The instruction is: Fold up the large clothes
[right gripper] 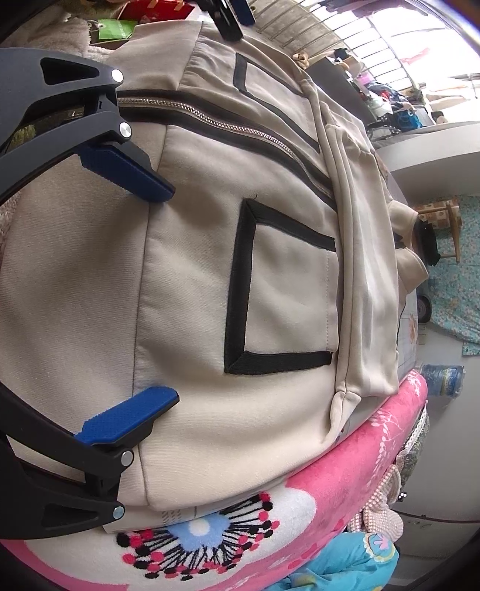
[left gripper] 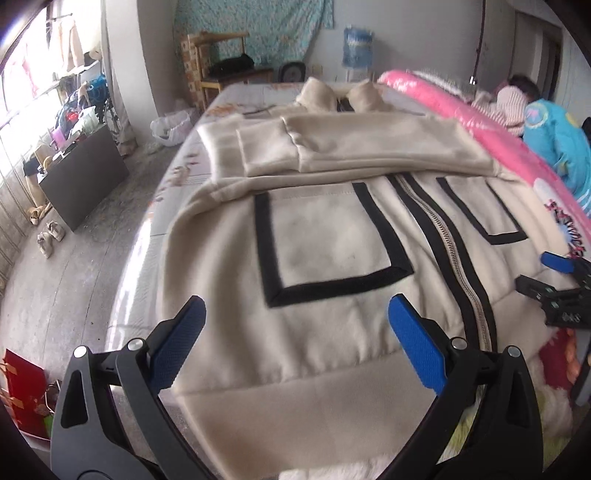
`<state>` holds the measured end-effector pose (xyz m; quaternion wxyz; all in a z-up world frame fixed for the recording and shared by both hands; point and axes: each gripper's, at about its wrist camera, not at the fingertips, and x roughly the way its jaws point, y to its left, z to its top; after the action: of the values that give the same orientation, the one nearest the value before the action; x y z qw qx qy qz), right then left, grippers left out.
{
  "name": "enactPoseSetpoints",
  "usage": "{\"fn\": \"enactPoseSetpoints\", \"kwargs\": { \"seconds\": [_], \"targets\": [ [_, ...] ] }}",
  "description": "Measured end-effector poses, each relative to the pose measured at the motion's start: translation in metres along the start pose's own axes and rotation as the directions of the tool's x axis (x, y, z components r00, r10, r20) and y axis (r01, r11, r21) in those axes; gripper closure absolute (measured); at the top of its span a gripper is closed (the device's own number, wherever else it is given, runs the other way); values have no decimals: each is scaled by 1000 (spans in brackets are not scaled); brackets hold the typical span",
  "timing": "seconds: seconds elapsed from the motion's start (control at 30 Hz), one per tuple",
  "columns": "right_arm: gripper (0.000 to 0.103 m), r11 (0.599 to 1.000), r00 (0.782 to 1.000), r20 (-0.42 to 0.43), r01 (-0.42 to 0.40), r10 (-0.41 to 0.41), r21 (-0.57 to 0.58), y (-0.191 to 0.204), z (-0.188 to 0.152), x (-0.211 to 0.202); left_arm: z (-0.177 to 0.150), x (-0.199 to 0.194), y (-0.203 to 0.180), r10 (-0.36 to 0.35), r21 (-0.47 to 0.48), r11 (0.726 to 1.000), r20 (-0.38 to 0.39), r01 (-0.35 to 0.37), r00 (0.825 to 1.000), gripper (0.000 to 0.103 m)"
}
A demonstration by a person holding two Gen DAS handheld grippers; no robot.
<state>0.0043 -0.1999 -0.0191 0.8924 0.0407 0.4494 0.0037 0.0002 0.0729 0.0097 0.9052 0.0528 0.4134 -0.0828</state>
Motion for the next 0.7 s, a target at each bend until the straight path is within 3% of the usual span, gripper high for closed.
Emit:
{"fn": "enactPoseSetpoints", "kwargs": {
  "seconds": [0.23, 0.3, 0.37, 0.43, 0.57, 0.7],
  "targets": [
    [6, 999, 999, 29, -11, 12, -42, 1, -6, -2, -68, -40, 37, 21, -82, 996, -23, -23, 1000, 9],
    [6, 999, 1000, 19, -14, 15, -53, 1, -5, -3, -83, -43, 46, 2, -123, 992, -36, -7, 999, 25],
    [6, 998, 1000, 6, -17, 17, -54, 1, -3, -2, -95, -38, 57, -45, -196, 980, -71, 30, 996, 34],
    [6, 998, 1000, -4, -14, 13, -54, 1, -2, -1, -101, -31, 65, -100, -263, 962, -86, 75, 991, 45],
    [6, 998, 1000, -22, -11, 10, -54, 2, 0, 0, -104, -18, 80, -200, -360, 917, -44, 171, 979, 45],
    [6, 999, 999, -33, -9, 7, -52, 2, 1, 0, -107, 7, 93, -354, -451, 838, -20, 308, 935, 45]
  ]
}}
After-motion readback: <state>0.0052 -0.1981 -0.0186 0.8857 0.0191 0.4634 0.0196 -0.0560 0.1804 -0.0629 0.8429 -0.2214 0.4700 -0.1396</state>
